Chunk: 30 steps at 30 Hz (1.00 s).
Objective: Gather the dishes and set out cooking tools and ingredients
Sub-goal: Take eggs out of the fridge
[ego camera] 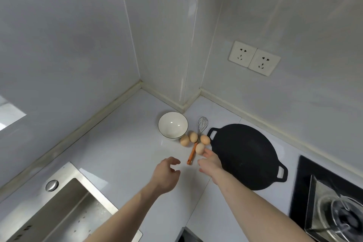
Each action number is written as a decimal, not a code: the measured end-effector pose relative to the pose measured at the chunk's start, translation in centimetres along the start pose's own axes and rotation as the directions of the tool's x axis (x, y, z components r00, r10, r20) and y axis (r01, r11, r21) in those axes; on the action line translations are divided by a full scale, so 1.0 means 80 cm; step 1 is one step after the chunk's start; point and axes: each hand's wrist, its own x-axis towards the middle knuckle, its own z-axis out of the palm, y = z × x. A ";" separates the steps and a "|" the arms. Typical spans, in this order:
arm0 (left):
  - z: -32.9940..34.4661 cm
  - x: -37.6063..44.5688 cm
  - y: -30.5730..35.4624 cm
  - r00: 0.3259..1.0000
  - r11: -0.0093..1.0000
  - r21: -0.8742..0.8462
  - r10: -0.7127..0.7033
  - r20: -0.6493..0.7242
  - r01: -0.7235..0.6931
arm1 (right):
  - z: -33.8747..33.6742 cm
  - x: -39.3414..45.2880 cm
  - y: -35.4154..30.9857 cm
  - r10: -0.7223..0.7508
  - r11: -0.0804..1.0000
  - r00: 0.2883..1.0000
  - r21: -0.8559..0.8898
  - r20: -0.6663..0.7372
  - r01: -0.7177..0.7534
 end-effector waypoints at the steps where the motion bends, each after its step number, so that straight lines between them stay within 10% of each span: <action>1: -0.002 0.000 0.000 1.000 1.000 0.002 0.002 -0.001 -0.002 | 0.000 0.000 0.000 -0.001 1.000 1.000 -0.004 -0.003 0.001; 19: -0.019 -0.008 0.006 1.000 0.999 0.031 0.015 -0.004 -0.015 | -0.006 -0.016 -0.001 0.040 0.999 0.999 -0.027 -0.007 -0.041; 30: -0.049 -0.043 0.033 0.962 0.925 0.266 0.259 0.082 -0.271 | -0.044 -0.120 0.001 -0.131 0.966 0.991 -0.229 -0.025 0.122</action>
